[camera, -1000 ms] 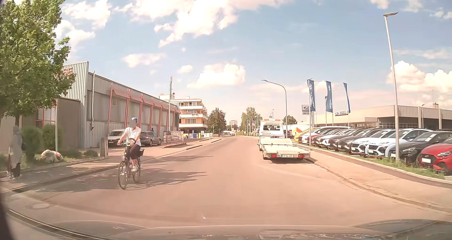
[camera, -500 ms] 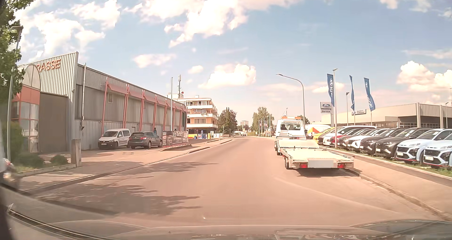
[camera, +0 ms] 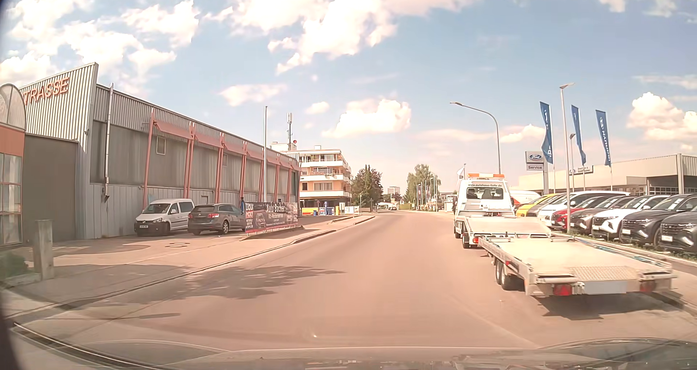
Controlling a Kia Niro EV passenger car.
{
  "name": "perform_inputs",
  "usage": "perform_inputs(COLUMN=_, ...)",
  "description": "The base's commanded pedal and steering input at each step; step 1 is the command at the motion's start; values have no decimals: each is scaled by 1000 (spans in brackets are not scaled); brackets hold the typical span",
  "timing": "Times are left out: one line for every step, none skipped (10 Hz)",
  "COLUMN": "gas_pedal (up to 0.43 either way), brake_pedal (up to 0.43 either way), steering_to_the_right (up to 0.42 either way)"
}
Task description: Follow the waypoints while adhering to traffic rules and regulations
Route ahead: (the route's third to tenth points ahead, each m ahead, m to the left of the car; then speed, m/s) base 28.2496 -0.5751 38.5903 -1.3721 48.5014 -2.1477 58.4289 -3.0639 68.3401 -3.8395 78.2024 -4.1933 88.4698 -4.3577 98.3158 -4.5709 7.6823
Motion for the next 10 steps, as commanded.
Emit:
perform_inputs(gas_pedal=0, brake_pedal=18, steering_to_the_right=-52)
perform_inputs(gas_pedal=0, brake_pedal=18, steering_to_the_right=-52)
perform_inputs(gas_pedal=0, brake_pedal=18, steering_to_the_right=-45)
perform_inputs(gas_pedal=0, brake_pedal=18, steering_to_the_right=-27)
perform_inputs(gas_pedal=0, brake_pedal=18, steering_to_the_right=-11)
perform_inputs(gas_pedal=0, brake_pedal=18, steering_to_the_right=2)
perform_inputs(gas_pedal=28, brake_pedal=18, steering_to_the_right=11)
perform_inputs(gas_pedal=79, brake_pedal=18, steering_to_the_right=23)
perform_inputs(gas_pedal=87, brake_pedal=18, steering_to_the_right=37)
perform_inputs(gas_pedal=110, brake_pedal=18, steering_to_the_right=55)
